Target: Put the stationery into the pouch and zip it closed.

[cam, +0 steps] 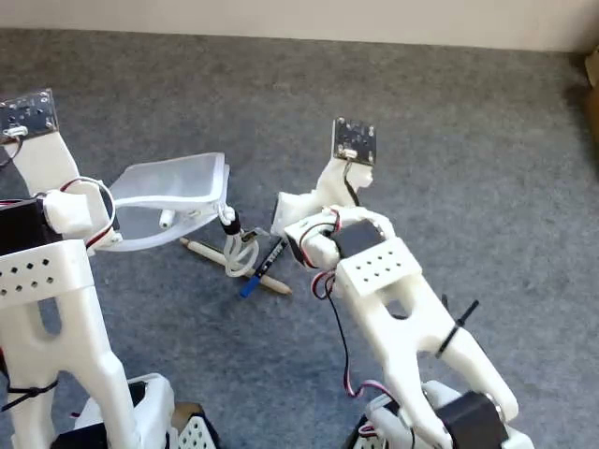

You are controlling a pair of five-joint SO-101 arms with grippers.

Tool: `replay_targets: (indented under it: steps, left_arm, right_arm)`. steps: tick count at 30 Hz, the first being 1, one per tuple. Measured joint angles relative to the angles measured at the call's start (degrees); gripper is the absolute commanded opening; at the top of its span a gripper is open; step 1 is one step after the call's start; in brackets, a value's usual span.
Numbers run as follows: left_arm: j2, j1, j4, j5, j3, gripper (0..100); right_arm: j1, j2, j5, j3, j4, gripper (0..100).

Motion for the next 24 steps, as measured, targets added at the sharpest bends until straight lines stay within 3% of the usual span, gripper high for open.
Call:
replay_targets:
  steps: [8,24]
  left_arm:
    - [0.0,0.0,0.0,0.0,0.0,1]
    - [-0.7,0.0,-1.2,0.0,2.1,1]
  right_arm:
    - [0.8,4.9,-4.0,0.0,0.0,13.1]
    - [2.2,5.1,-4.4,-0.4,0.0,13.1]
